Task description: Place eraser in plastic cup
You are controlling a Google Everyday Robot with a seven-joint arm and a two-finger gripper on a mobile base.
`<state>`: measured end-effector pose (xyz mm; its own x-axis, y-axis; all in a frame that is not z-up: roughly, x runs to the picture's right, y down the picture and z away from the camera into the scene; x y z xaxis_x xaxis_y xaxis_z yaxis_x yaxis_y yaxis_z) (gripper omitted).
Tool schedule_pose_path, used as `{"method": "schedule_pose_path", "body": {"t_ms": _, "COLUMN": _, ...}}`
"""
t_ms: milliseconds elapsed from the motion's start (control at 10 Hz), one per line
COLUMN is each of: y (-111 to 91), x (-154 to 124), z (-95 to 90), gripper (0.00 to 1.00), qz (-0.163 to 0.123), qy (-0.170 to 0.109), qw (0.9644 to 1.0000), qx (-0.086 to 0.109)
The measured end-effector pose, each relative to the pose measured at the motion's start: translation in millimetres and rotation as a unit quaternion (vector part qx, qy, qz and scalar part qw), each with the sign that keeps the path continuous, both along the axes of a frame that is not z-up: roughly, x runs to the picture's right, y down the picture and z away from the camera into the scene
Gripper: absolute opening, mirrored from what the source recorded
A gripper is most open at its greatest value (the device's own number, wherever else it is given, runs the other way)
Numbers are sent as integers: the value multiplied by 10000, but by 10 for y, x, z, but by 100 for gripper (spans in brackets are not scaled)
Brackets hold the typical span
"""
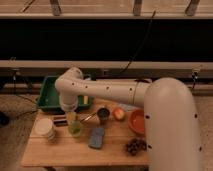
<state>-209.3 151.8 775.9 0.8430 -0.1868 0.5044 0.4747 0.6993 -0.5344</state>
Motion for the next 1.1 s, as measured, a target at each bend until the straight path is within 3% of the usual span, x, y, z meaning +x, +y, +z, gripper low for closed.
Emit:
{"method": "schedule_pose_path", "body": {"t_ms": 700, "y": 173, "x": -299, "z": 66, "gripper": 65, "qz": 118, "qy": -29, "qw": 9999, "qx": -114}}
{"method": "schedule_pose_path", "body": {"t_ms": 1100, "y": 287, "x": -433, "z": 203, "gripper": 65, "qz": 262, "qy": -73, "qw": 9996, "qx": -94}}
